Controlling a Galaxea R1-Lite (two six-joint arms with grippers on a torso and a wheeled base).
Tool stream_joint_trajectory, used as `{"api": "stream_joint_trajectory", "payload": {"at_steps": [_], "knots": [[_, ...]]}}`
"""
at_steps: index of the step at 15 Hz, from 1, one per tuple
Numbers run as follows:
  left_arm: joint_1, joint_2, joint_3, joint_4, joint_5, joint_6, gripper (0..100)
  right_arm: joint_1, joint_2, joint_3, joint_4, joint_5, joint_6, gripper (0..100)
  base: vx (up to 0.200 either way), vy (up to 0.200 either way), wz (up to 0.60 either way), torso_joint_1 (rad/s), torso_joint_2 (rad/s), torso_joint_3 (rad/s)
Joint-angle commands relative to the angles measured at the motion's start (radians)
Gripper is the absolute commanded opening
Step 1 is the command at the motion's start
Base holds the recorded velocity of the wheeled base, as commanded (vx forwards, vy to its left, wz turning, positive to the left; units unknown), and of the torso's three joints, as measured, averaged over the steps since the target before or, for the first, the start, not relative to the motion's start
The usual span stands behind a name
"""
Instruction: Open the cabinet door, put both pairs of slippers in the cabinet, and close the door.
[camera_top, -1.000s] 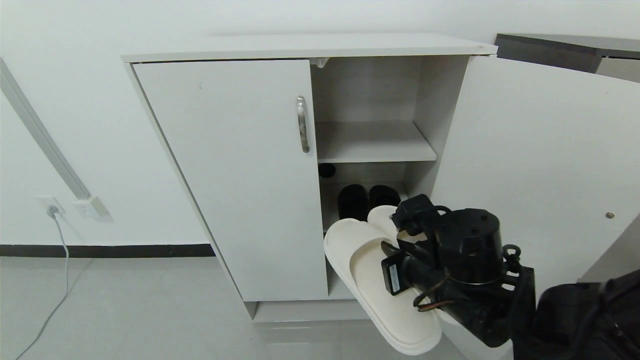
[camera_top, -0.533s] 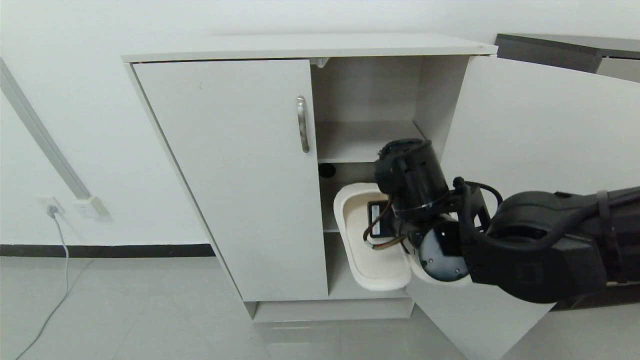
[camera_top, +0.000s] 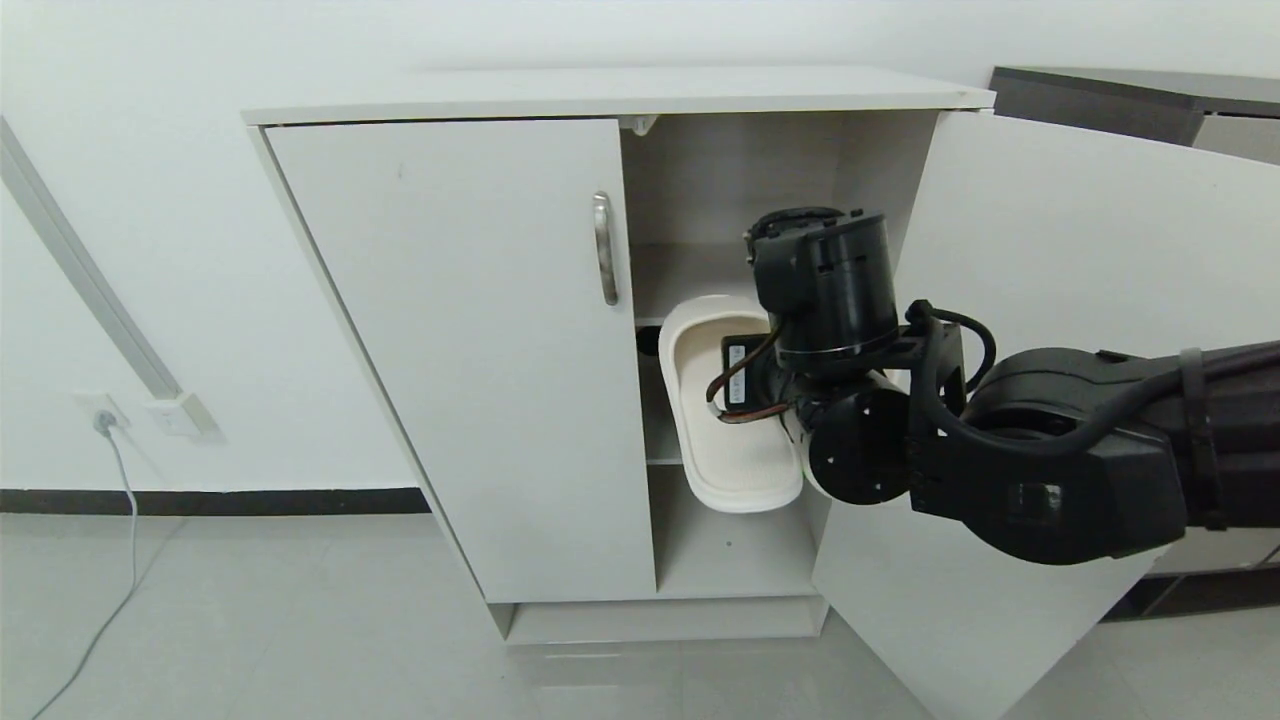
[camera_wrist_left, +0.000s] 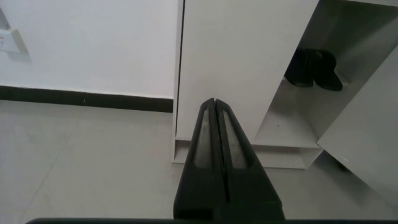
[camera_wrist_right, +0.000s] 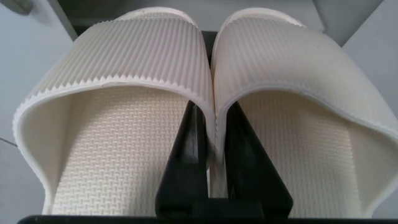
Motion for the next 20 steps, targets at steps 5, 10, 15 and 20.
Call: {"api": "stream_joint_trajectory", "payload": {"at_steps": [5,10,15,20], "knots": [[0.0,0.001,0.0,0.0,0.0,0.0,0,-0.005,0.001,0.015,-0.001,0.02,0.008,0,0.0,0.0,0.0,0.0,0.0,0.0],[0.0,0.001,0.0,0.0,0.0,0.001,0,-0.014,0.002,0.015,-0.001,0.023,0.008,0,0.12,0.0,0.0,-0.002,0.0,0.0],[0.0,0.001,0.0,0.001,-0.001,0.001,0,-0.017,0.004,0.015,-0.001,0.023,0.006,0,0.2,0.0,0.0,0.001,0.0,0.005],[0.0,0.001,0.0,0.0,-0.001,0.001,0,-0.031,0.028,0.009,-0.003,0.046,0.006,0,0.12,0.0,0.0,0.0,0.0,0.001]]}}
